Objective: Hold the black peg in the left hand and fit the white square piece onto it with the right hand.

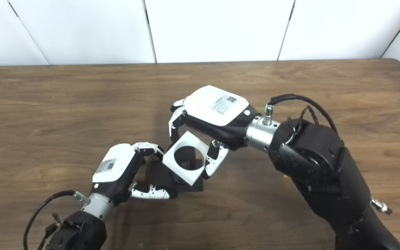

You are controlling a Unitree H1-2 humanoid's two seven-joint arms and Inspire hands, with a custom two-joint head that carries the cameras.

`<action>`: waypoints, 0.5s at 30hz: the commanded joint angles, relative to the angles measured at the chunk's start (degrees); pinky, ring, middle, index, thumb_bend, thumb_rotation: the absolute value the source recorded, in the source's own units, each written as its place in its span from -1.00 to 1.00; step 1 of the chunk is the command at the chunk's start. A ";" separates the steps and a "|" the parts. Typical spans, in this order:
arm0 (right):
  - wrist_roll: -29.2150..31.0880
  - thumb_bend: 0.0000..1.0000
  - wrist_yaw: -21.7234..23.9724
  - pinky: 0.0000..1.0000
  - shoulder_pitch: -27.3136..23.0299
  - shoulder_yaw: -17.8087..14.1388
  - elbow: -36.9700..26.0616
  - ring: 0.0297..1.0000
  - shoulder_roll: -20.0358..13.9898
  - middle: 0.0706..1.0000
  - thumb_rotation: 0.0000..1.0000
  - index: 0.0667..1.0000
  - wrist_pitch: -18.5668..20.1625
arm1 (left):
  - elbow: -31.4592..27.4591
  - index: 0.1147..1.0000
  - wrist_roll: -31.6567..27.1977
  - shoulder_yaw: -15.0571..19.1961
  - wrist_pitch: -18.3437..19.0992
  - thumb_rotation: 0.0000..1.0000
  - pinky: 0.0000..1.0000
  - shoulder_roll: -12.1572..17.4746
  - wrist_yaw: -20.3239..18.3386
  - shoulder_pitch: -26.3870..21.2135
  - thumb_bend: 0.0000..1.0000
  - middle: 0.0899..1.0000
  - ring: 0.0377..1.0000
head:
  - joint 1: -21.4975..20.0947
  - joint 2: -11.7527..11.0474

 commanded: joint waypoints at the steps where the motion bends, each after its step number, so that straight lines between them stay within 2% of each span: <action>1: 0.00 0.05 -2.27 0.73 -1.69 -1.04 -0.35 0.74 0.37 0.41 -0.74 -0.11 -1.29 | -0.35 -0.16 0.03 -1.12 0.42 -0.91 0.47 -0.44 -1.34 0.69 0.01 0.47 0.64 | 0.03 0.08; 15: -0.37 0.04 -3.94 0.74 -1.05 -0.73 1.83 0.75 0.96 0.41 -0.75 -0.11 -1.88 | -0.02 -0.16 -0.04 -1.42 0.14 -0.91 0.48 -0.96 -0.63 1.01 0.01 0.47 0.63 | -0.10 0.03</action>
